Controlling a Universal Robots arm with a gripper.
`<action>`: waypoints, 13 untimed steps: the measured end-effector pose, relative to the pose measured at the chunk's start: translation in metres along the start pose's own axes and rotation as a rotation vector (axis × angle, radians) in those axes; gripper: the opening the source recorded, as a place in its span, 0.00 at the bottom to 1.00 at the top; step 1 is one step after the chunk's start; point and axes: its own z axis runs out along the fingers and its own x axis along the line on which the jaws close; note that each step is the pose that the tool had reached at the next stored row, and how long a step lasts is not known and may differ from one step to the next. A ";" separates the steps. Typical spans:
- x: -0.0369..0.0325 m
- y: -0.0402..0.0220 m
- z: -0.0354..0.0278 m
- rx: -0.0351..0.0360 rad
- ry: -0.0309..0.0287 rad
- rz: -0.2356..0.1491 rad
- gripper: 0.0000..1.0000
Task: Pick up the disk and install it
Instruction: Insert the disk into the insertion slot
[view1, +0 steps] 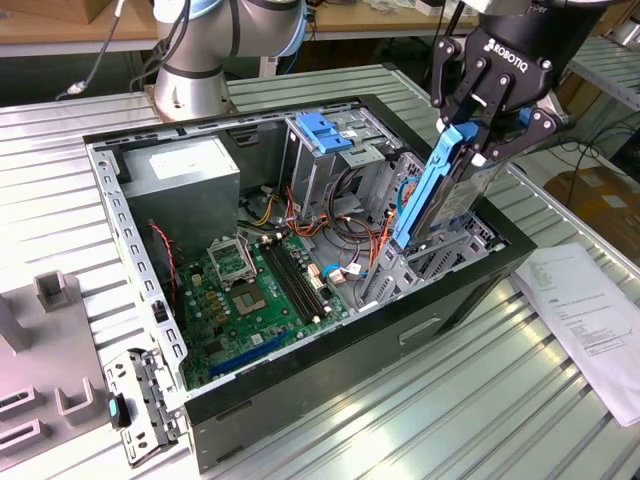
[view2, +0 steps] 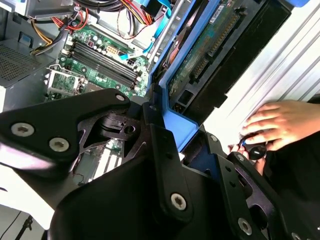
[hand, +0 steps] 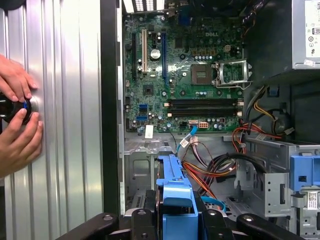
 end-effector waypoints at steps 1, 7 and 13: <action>0.0000 0.0000 0.0005 0.0000 0.0000 0.000 0.37; 0.0000 0.0002 0.0033 0.0000 0.0000 0.000 0.37; -0.0001 0.0003 0.0064 0.0000 0.0000 0.000 0.37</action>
